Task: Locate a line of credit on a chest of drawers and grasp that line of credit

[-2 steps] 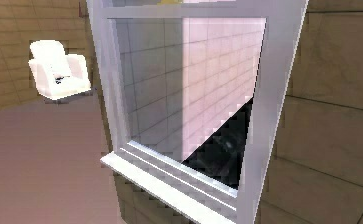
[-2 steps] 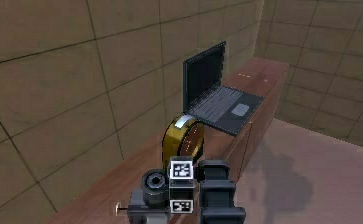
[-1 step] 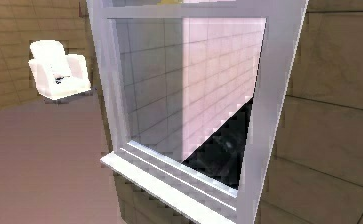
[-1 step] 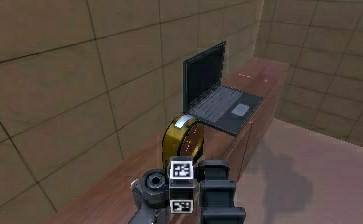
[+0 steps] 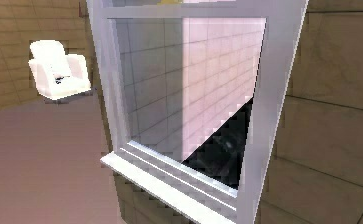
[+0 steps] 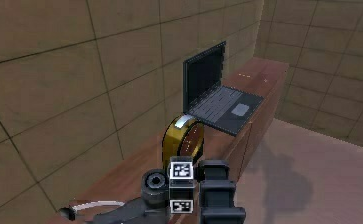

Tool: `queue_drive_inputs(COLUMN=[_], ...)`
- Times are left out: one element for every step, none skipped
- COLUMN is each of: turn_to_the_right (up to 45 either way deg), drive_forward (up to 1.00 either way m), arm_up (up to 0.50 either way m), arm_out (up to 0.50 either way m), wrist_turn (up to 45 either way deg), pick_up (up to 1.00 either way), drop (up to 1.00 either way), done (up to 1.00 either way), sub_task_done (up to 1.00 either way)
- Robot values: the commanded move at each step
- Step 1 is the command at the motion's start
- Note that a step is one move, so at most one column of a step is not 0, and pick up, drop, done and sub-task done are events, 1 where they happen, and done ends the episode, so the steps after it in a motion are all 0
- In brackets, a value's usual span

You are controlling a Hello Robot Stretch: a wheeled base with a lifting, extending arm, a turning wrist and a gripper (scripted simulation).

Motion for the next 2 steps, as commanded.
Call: queue_drive_inputs(turn_to_the_right=[0.0,0.0], drive_forward=[0.00,0.00], arm_up=[0.00,0.00], arm_out=[0.00,0.00], wrist_turn=[45.0,18.0], pick_up=[0.00,0.00], drop=[0.00,0.00], done=[0.00,0.00], sub_task_done=[0.00,0.00])
